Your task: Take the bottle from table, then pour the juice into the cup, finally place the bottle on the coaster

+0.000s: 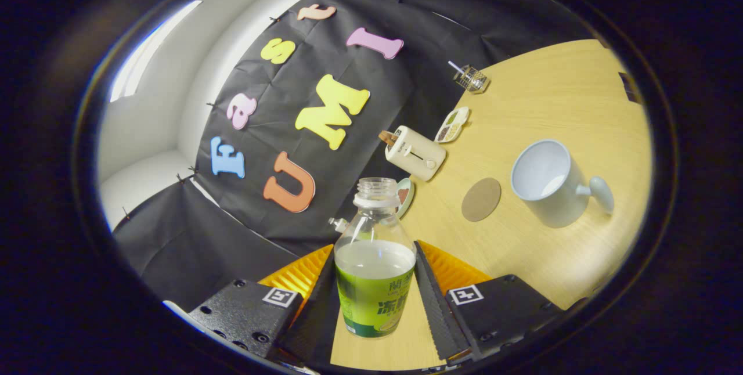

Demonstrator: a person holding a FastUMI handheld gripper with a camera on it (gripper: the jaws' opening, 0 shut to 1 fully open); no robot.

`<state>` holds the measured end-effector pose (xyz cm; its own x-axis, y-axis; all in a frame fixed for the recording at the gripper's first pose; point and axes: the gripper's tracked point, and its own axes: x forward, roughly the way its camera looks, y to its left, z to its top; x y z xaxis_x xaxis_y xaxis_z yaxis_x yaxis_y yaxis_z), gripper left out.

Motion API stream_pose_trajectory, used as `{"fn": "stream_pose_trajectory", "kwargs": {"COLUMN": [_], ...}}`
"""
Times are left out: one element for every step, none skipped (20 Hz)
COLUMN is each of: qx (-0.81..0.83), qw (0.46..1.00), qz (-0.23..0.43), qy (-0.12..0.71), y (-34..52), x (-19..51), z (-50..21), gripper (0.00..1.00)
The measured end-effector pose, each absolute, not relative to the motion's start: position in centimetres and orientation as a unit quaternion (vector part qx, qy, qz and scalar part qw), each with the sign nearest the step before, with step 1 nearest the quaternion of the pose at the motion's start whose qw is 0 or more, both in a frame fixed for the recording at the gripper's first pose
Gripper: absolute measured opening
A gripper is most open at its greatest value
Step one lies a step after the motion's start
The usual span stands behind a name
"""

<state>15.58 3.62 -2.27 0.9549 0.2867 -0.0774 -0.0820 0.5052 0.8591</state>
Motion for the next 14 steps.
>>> {"fn": "stream_pose_trajectory", "kwargs": {"qx": [0.497,0.512,0.529,0.543,0.549,0.551,0.556,0.564,0.573,0.579,0.580,0.580,0.587,0.598], "qw": [0.855,0.846,0.835,0.826,0.820,0.818,0.815,0.811,0.805,0.800,0.799,0.799,0.793,0.785], "qz": [0.109,0.111,0.117,0.123,0.129,0.131,0.127,0.123,0.122,0.126,0.126,0.126,0.125,0.124], "qy": [0.100,0.096,0.094,0.092,0.093,0.097,0.098,0.096,0.090,0.092,0.097,0.098,0.101,0.103], "y": [3.28,3.12,3.14,3.27,3.50,3.60,3.40,3.04,2.88,3.25,3.49,3.40,3.29,3.25], "x": [15.64,15.65,15.72,15.72,15.88,15.97,16.12,16.14,16.33,16.24,16.31,16.48,16.53,16.63], "z": [-1.90,-1.69,-1.51,-1.40,-1.38,-1.48,-1.66,-1.70,-1.55,-1.49,-1.76,-1.88,-2.00,-2.19], "gripper": [0.80,0.80,0.80,0.80,0.79,0.80,0.80,0.80,0.80,0.79,0.79,0.80,0.80,0.80]}}
